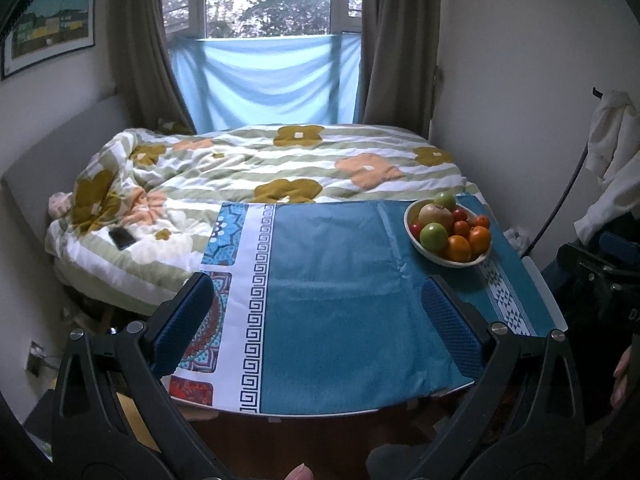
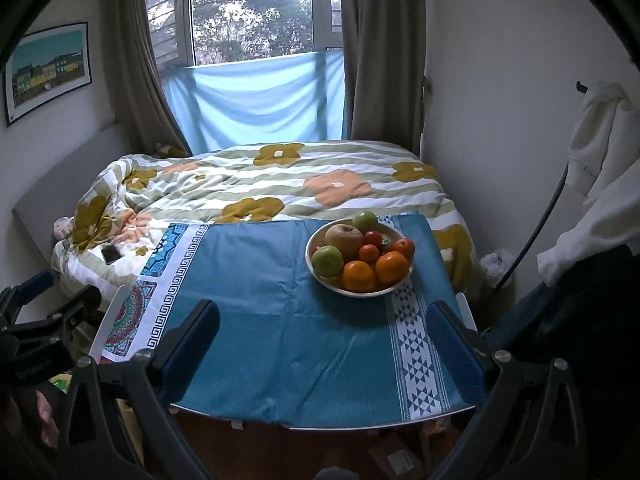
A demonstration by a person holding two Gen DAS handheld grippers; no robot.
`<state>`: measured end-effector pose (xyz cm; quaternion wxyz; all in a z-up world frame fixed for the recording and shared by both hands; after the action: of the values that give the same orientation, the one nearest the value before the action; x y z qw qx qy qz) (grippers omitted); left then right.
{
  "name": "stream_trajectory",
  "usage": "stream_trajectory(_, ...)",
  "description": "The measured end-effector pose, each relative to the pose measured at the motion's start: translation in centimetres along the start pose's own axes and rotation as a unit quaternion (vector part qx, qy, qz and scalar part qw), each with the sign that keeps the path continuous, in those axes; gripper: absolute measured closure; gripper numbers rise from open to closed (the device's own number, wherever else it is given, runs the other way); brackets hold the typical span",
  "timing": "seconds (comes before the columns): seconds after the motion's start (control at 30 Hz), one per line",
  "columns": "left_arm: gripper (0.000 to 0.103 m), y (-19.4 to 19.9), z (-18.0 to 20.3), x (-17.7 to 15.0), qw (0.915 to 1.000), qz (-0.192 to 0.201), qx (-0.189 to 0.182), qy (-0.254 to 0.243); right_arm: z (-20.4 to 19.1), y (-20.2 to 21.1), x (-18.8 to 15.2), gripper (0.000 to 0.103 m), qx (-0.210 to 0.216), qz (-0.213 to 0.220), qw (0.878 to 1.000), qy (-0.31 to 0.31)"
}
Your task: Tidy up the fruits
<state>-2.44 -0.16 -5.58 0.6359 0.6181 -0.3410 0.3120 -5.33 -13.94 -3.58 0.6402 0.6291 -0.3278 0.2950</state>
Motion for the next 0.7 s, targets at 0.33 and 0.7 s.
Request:
stream_trajectory(0.33,0.000,-0.04,0.12,0.02,1.0000,0.001,0.000,-0.002,0.02,0.00,-0.01,0.000,0.000,0.001,1.000,0.001)
stream_trajectory(0.7,0.000,-0.05,-0.22,0.12,1.0000,0.001,0.002,0.000,0.02,-0.04,0.04,0.000,0.000,0.000,1.000,0.002)
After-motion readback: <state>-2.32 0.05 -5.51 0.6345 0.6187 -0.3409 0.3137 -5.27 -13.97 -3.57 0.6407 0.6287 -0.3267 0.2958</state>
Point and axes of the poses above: each gripper's, at about its wrist camera, not at the fingertips, and y roughly against the way its jaws point, z to its right, x to its top, the point moved 1 cm from there along -y, roughly the way its jaws point
